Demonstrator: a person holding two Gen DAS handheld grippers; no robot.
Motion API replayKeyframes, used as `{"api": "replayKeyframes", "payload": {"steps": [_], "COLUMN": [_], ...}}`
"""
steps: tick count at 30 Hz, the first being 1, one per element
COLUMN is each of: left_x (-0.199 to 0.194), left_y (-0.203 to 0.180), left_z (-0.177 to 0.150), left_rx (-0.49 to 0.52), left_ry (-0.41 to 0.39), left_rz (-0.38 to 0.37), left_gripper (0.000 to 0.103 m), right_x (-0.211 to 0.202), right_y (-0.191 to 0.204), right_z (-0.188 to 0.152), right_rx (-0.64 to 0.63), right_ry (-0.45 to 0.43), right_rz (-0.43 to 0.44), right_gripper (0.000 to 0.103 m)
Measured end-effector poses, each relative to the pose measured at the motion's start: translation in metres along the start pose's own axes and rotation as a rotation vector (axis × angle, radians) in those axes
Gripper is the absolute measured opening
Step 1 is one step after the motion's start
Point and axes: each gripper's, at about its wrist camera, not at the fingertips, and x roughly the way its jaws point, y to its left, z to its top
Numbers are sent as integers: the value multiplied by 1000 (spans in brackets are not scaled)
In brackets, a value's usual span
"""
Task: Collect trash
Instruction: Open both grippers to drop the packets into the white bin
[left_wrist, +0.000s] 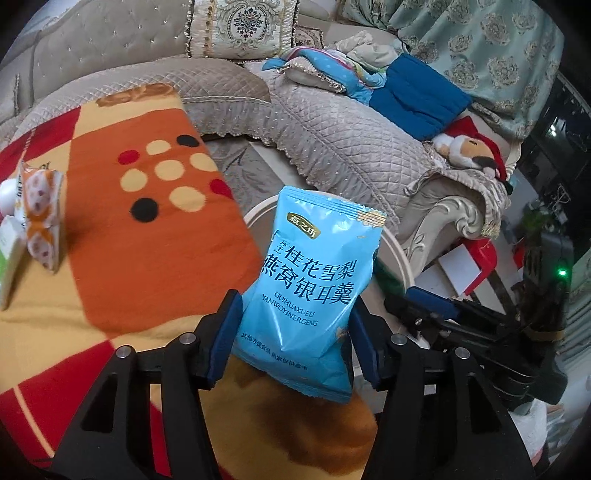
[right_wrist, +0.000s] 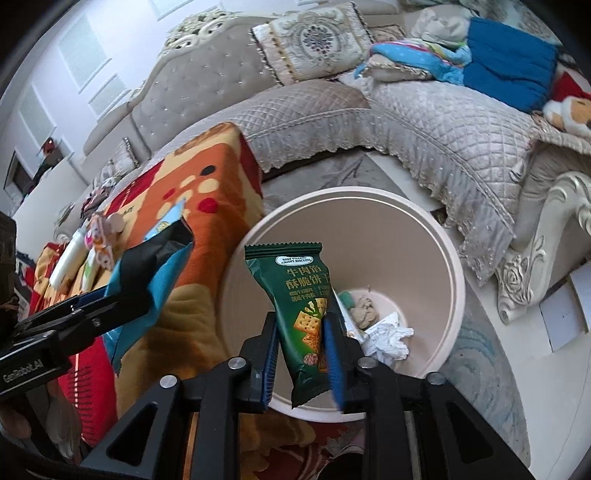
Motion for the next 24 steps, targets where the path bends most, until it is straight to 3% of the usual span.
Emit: {"api": "replayKeyframes", "payload": {"steps": [1,9,14,18,24], "left_x": [1,0,-11,-15,-10], "left_y": [0,-2,-5,-7,-4], "left_z": [-1,1,4,10,14], "left_rx": [-2,-10,-11,-11,-30], "left_ry": [1,5,-34,-65,-58], "left_rz": [-5,-46,-82,-108,-116], "left_gripper": [64,68,69,78,79], "right_x": [0,0,-3,-6,-11], "right_y": [-3,-11,-10,-13,-17], "right_z": [0,-2,-4,-4,-4], "right_rx": [9,27,26,34,41], "right_ry": [-5,-1,0,-5,-8], "right_rz": [-8,-9,-14,-25,-34], "right_gripper": [51,51,51,52,52]}}
